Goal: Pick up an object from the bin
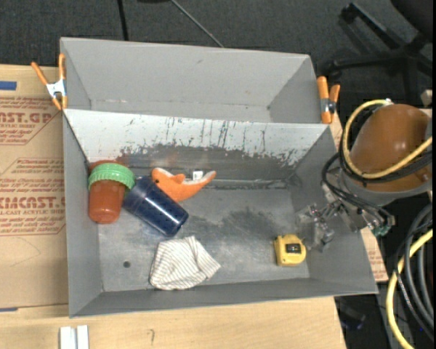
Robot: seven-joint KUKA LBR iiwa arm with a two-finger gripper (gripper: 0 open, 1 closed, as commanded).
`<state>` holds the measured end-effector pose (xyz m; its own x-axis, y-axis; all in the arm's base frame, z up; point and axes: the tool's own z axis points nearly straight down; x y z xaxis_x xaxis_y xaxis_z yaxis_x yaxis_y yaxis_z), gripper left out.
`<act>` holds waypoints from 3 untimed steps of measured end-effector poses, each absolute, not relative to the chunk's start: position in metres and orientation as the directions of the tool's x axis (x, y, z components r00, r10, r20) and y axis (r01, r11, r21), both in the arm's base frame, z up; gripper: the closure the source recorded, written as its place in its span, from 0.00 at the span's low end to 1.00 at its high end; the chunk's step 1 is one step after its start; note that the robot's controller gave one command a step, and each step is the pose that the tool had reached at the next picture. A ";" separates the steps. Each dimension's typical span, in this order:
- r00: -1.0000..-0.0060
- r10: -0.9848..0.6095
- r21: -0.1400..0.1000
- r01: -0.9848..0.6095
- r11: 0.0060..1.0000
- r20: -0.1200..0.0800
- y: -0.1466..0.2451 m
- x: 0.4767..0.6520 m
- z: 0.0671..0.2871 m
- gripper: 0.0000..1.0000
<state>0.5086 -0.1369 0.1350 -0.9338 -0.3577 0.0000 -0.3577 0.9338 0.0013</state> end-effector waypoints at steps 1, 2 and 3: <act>-0.934 -0.357 0.003 -0.357 0.934 -0.003 -0.083 0.534 0.125 0.00; -0.935 -0.354 0.001 -0.354 0.935 -0.002 -0.085 0.533 0.125 0.00; -0.851 -0.524 0.001 -0.524 0.851 0.000 -0.148 0.499 0.106 1.00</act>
Offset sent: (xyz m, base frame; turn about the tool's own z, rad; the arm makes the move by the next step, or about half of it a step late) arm 0.0000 0.0000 0.0000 0.0000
